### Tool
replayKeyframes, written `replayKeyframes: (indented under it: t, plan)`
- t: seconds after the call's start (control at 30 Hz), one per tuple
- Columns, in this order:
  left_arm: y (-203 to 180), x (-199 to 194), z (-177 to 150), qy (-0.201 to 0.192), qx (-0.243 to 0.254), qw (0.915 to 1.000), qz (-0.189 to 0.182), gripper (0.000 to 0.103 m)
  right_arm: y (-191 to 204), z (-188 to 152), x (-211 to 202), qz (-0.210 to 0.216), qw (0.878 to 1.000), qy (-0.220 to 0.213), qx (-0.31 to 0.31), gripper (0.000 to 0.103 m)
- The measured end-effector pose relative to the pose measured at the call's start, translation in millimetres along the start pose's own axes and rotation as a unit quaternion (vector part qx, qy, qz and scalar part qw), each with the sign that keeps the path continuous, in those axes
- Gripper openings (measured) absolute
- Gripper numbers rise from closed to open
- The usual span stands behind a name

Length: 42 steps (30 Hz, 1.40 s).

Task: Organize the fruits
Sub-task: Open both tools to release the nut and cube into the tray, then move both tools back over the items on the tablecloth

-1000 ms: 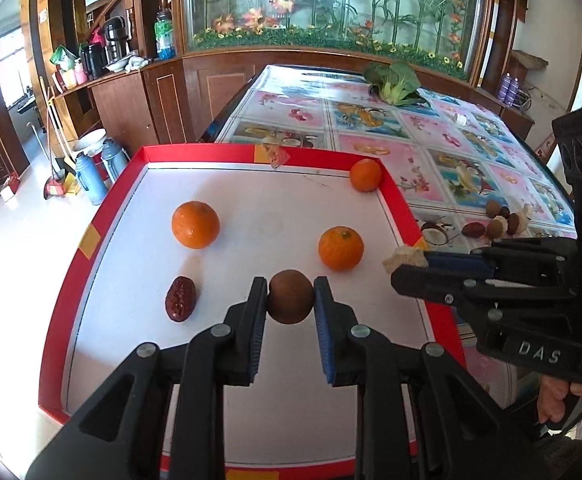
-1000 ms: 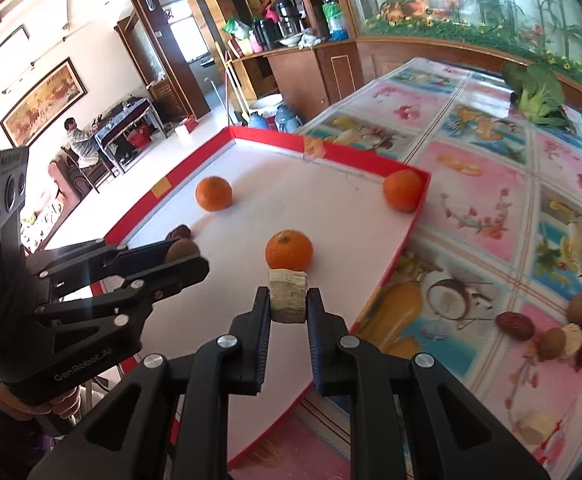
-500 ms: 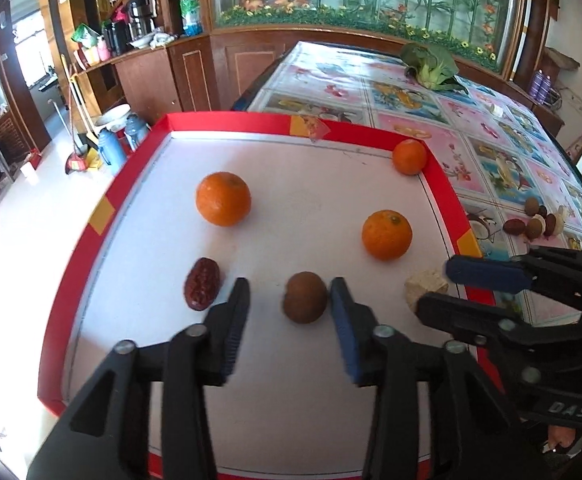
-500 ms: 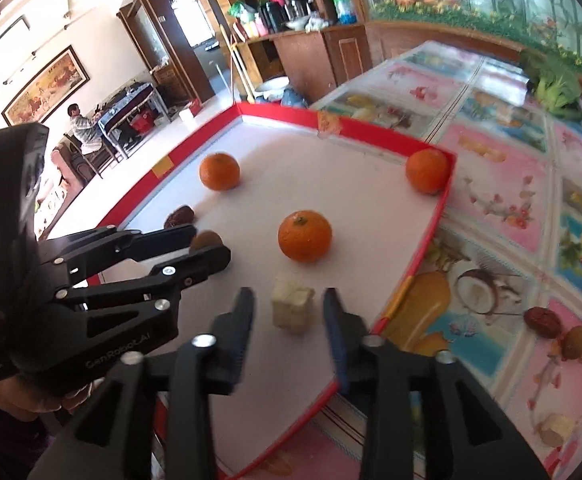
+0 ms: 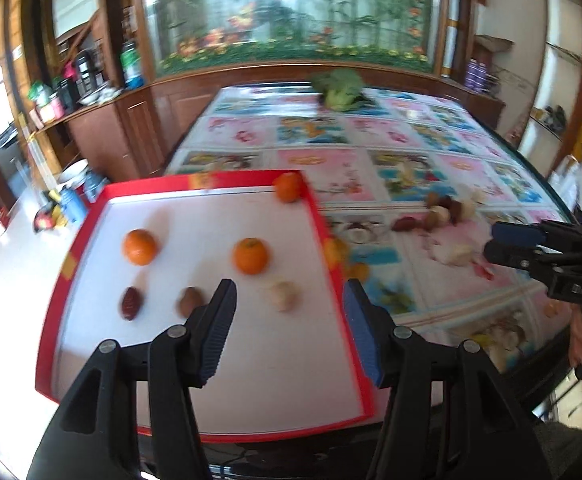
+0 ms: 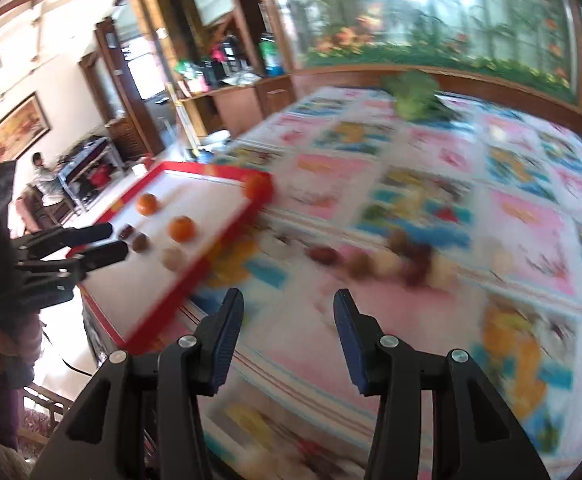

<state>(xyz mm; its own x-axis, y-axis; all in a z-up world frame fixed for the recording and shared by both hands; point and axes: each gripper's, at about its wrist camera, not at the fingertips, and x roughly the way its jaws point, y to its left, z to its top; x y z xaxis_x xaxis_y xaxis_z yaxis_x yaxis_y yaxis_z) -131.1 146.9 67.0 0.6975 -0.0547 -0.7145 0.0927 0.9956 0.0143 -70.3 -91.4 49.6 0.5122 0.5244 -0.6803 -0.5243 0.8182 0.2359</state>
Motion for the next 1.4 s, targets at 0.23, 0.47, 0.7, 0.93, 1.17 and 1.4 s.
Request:
replayKeyframes:
  t: [0.23,0.47,0.7,0.93,1.17,1.4]
  plan:
    - [-45.8,4.6,3.0,0.01,0.043,0.9979,-0.047,0.057,-20.1,-10.3,10.6,-0.029,0.999,0.02,0.009,0.046]
    - [-67.0,13.6,11.0,0.021,0.055,0.9956,-0.073,0.057,-35.4,-8.2,16.0,-0.006,0.999,0.023,0.037,0.046]
    - [-100.1,36.2,13.3,0.043,0.085,0.9895,-0.109,0.057,-65.8,13.2,32.2,-0.032,0.997,0.028,0.07,0.046]
    - [-108.6,43.6,15.3,0.054,0.093,0.9868,-0.121,0.057,-75.4,27.7,61.5,-0.058,0.994,0.05,0.076,0.037]
    - [-109.3,52.3,19.6,0.06,0.088,0.9853,-0.133,0.055,-98.1,32.6,52.4,-0.06,0.993,0.033,0.097,0.036]
    - [-125.0,69.3,25.1,0.081,0.079,0.9796,-0.166,0.034,-100.9,42.8,64.9,-0.051,0.993,0.034,0.102,0.023]
